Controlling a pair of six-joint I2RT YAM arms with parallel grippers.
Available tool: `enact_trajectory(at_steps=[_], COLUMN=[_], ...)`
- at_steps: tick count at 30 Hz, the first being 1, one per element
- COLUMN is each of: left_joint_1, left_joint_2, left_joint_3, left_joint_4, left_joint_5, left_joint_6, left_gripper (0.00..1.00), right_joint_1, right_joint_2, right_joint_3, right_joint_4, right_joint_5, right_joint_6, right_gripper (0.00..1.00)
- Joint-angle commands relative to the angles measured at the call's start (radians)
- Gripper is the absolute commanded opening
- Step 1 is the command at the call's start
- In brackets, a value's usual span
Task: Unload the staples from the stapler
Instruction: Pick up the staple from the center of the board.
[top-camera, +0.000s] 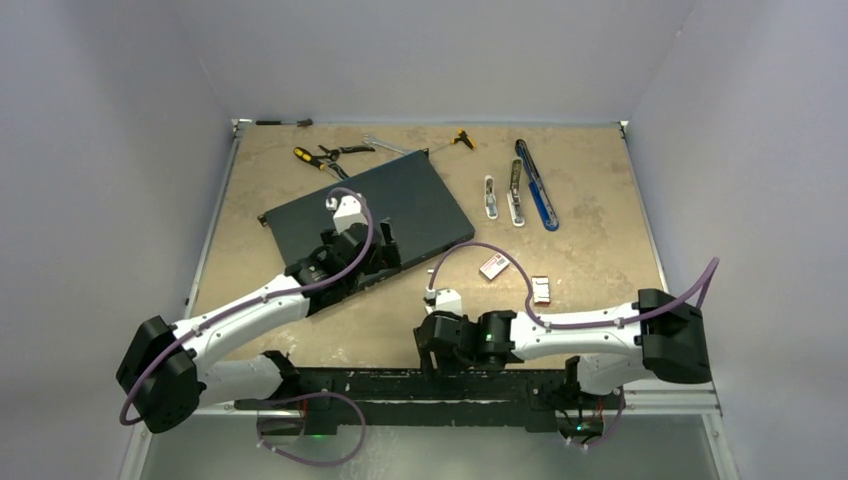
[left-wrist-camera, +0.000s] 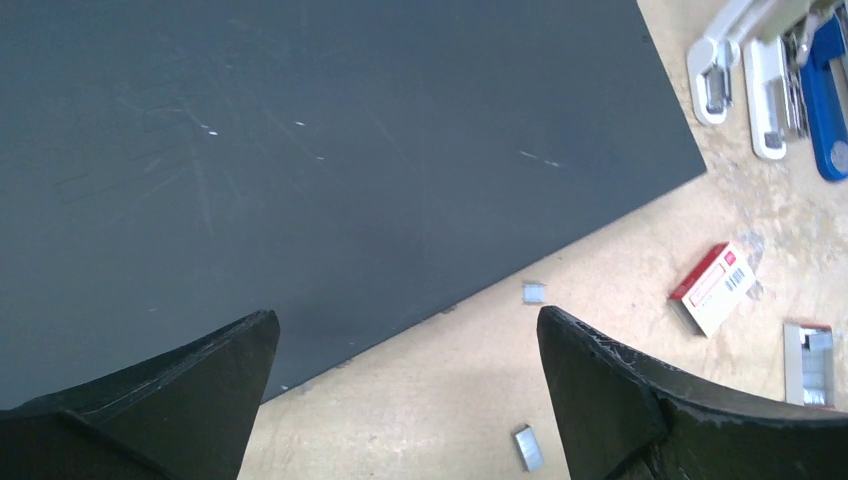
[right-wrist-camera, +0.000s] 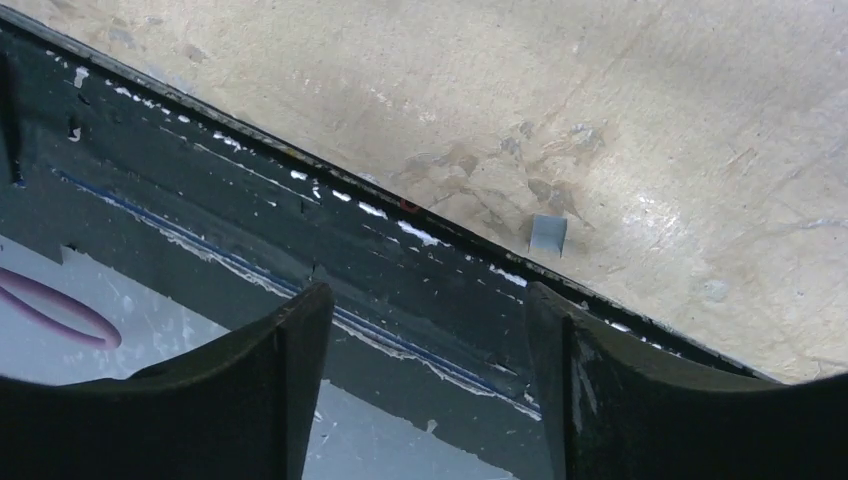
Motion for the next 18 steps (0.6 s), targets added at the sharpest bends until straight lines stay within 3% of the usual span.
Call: enact_trajectory(at_steps=[1,6,18], left_joint_1=[0.02,0.045,0.049], left_joint_2=[-0.08,-0.137,-0.095], left_joint_3=[-0.016,-0.058,-0.063], left_joint_4=[-0.063,-0.038,-0.004], left_joint_5=[-0.13,-0.114,-0.082], left_joint_6=[-0.067,-0.066,-0.063], left_gripper=[0.99,0.99,0.98], right_joint_1=[0.014,0.014,-0.012], right_joint_2=[-0.01,0.011,0.09], right_joint_3=[-0.024,-0.018,0.001], right_joint_4=[-0.053,-0.089,-0.089], right_joint_5=[0.06,0.104,0.097], right_joint_6=[0.13,0.146,0.041], right_gripper=[0.7,0.65,0.52])
